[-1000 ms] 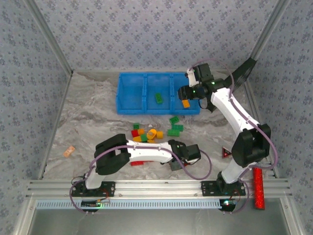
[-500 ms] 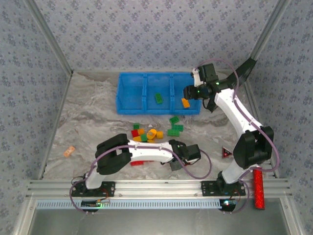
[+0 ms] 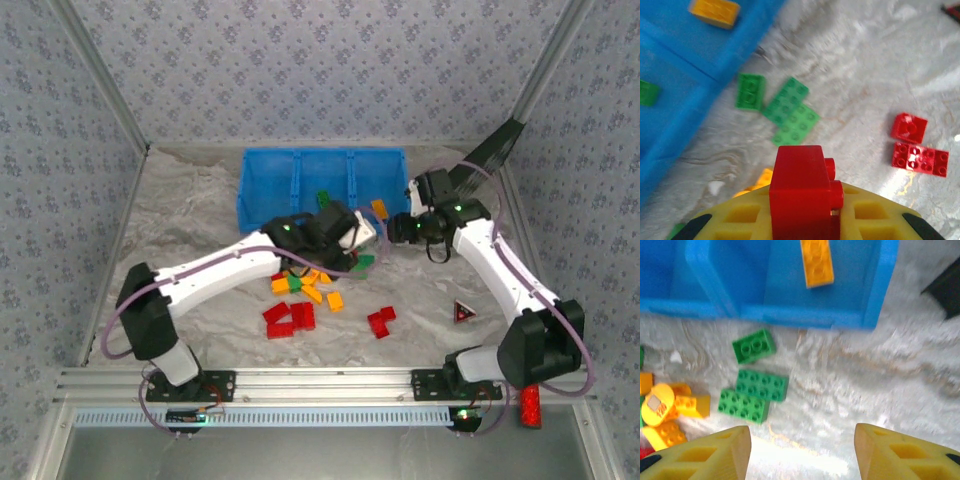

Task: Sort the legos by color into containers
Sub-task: Place the lego in the container.

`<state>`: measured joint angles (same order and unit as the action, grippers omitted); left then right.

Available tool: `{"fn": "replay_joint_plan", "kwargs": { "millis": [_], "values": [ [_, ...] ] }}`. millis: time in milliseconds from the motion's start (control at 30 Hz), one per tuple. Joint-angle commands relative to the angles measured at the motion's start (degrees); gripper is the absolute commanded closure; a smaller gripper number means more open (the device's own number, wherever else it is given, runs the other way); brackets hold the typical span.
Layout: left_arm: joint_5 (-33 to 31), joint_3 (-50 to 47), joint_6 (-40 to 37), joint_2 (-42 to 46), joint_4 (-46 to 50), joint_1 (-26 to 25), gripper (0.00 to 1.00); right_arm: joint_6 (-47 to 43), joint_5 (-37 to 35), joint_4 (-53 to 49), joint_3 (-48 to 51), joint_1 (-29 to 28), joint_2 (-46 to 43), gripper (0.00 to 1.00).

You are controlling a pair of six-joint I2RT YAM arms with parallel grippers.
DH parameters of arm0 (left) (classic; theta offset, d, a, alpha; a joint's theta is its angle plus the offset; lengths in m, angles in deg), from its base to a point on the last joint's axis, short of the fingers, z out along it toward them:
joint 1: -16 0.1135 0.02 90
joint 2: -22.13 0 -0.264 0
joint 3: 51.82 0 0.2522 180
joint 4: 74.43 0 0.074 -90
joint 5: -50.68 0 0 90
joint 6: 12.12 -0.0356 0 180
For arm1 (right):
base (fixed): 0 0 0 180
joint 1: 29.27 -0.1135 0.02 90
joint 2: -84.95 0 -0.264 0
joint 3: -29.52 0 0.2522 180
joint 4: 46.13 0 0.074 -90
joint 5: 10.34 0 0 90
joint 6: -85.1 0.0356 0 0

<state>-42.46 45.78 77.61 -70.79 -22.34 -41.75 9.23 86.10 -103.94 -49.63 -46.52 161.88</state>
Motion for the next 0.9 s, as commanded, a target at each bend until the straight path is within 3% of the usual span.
{"fn": "replay_joint_plan", "kwargs": {
  "millis": [0,233,400,567,867],
  "values": [
    [1.1,1.5,-1.2,2.7,-1.1,4.7,0.87,4.5,0.7,0.3,3.6,-4.1,-3.0,0.40],
    [-7.2,2.0,7.0,4.7,-5.6,19.4,0.87,12.5,-4.5,2.9,5.3,-19.5,-0.8,0.35],
    [-3.0,2.7,11.9,1.1,-5.2,30.8,0.87,16.2,-6.3,3.3,4.1,-28.4,5.0,0.36],
    [-2.3,8.7,9.9,-8.0,-1.8,34.9,0.89,16.4,-8.8,0.8,-0.1,-34.0,12.1,0.36],
    [1.1,13.6,11.4,-20.7,-3.9,35.3,0.89,14.6,-12.8,-1.6,-4.7,-39.7,20.8,0.36]
  ]
}}
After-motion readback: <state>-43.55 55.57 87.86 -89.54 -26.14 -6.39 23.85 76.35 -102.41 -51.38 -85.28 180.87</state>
